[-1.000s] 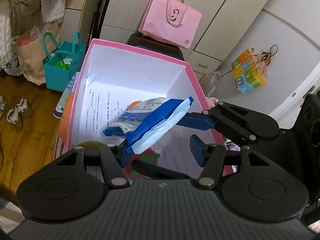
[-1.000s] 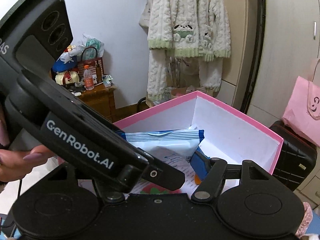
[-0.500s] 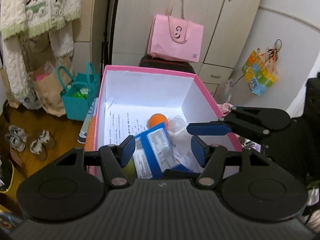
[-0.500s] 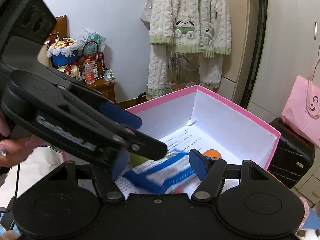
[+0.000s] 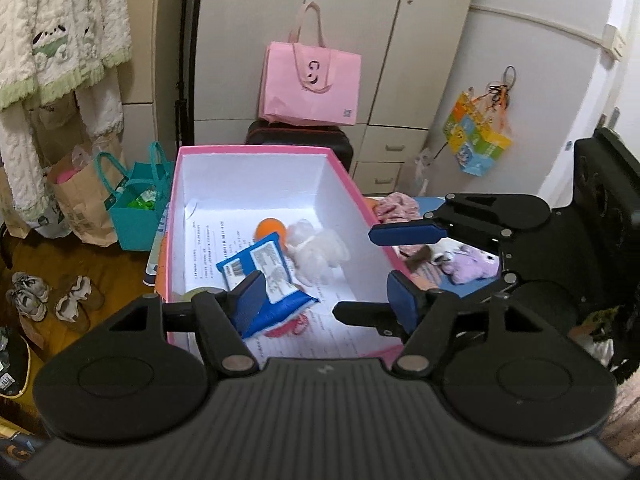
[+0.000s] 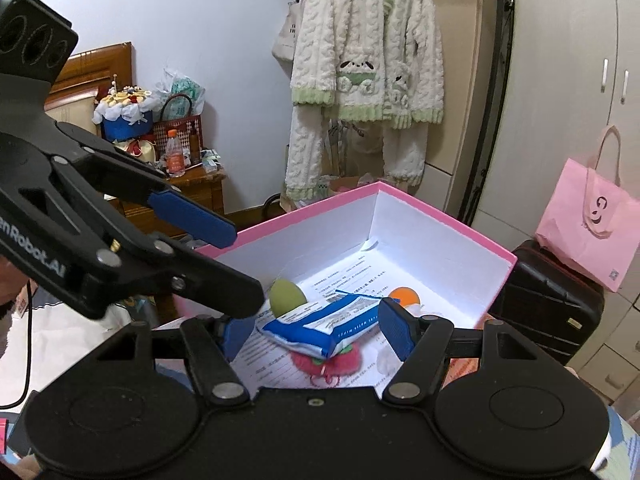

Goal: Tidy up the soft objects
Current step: 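Move the open left tool back toward the purple plush toy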

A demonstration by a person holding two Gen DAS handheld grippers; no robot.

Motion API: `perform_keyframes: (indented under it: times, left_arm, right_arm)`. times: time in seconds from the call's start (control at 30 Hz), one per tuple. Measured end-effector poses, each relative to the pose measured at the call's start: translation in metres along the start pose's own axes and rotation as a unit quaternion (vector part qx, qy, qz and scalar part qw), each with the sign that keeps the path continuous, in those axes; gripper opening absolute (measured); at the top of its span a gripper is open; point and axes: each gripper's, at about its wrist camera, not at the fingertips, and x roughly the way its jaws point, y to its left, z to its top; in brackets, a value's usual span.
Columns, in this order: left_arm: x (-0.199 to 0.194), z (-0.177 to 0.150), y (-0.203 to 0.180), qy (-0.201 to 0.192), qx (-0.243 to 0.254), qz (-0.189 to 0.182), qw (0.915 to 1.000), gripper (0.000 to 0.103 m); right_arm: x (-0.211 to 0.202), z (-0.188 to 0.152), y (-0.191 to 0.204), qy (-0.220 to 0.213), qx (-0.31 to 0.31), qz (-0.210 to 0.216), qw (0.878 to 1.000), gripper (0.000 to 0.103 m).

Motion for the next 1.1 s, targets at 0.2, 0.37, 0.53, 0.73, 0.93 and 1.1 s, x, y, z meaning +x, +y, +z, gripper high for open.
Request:
perform_keyframes:
  times: [0.2, 0.37, 0.53, 0.73, 0.93, 1.1]
  left_arm:
    - [-0.027, -0.001, -0.022, -0.003, 0.015, -0.023, 0.9996, 0.068]
    - [-0.052, -0.006, -0.042, -0.014, 0.012, -0.084, 0.9963, 0.069]
    - [-0.072, -0.014, -0.071, -0.021, 0.034, -0.112, 0.9928, 0.07]
    - [-0.08, -0.024, -0.106, -0.034, 0.063, -0.138, 0.9879, 0.074]
    - [-0.067, -0.039, -0.134, -0.011, 0.085, -0.154, 0.9844, 0.074]
    - [-0.051, -0.05, -0.155, 0.018, 0.118, -0.147, 0.982, 0.074]
  right_arm:
    - [-0.04, -0.005, 0.008, -0.008, -0.01, -0.007, 1.0, 0.073]
    - [-0.077, -0.012, 0.012, -0.021, -0.01, -0.006, 1.0, 0.074]
    - [-0.111, -0.023, 0.012, -0.028, -0.008, -0.01, 1.0, 0.075]
    - [-0.155, -0.049, 0.005, -0.039, 0.003, -0.016, 0.999, 0.076]
    - [-0.192, -0.081, -0.001, -0.043, 0.015, -0.066, 0.997, 0.077]
    - [-0.214, -0.106, -0.007, -0.054, 0.026, -0.098, 0.993, 0.078]
